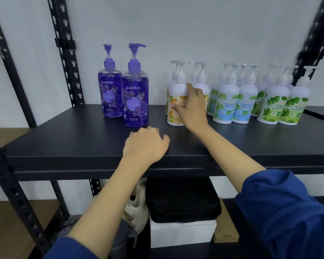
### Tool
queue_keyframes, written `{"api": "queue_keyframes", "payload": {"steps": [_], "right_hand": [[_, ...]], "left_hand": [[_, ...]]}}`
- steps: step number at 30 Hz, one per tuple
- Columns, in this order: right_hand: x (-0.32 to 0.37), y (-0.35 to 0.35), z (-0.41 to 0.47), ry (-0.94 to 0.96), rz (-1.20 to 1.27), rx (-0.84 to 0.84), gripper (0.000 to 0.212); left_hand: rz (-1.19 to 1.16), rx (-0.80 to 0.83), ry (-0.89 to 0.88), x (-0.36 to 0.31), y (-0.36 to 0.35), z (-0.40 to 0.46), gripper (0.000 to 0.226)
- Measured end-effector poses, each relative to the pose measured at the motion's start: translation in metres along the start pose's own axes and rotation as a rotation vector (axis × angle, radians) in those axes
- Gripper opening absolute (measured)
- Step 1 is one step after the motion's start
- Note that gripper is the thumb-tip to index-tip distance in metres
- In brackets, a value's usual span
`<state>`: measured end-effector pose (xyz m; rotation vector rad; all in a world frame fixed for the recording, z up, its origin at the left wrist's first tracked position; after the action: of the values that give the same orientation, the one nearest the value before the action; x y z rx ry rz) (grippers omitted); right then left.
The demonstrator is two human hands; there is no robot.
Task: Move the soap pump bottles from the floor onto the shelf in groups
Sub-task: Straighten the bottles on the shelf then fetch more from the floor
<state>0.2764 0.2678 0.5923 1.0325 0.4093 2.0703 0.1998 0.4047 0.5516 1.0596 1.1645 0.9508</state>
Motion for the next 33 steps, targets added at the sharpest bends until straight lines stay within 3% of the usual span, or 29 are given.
{"api": "queue_keyframes", "payload": {"steps": [9,16,33], "right_hand": [[0.0,0.002,-0.002,0.026,0.012,-0.02,0.064],[0.003,0.001,0.003,0.038,-0.164,0.047,0.082],[0.013,-0.004,0.008,0.0,-0.376,-0.116,0.063]], "left_hand": [[-0.003,-0.024,0.0,0.001,-0.002,0.0,0.049],[-0.02,-0.032,0.002,0.006,-0.005,0.007,0.05],[-0.051,-0.081,0.021,0.008,-0.005,0.008,0.048]]}}
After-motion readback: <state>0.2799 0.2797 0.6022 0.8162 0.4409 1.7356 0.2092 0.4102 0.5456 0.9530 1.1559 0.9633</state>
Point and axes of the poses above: each hand's wrist, its own z-axis towards the middle knuckle, its own y-axis out of the back of the hand, x = y × z, the point moved 6 cm from there along z, towards the middle knuckle, and after that the axes turned 7 degrees about x, right-handed, at the moved point
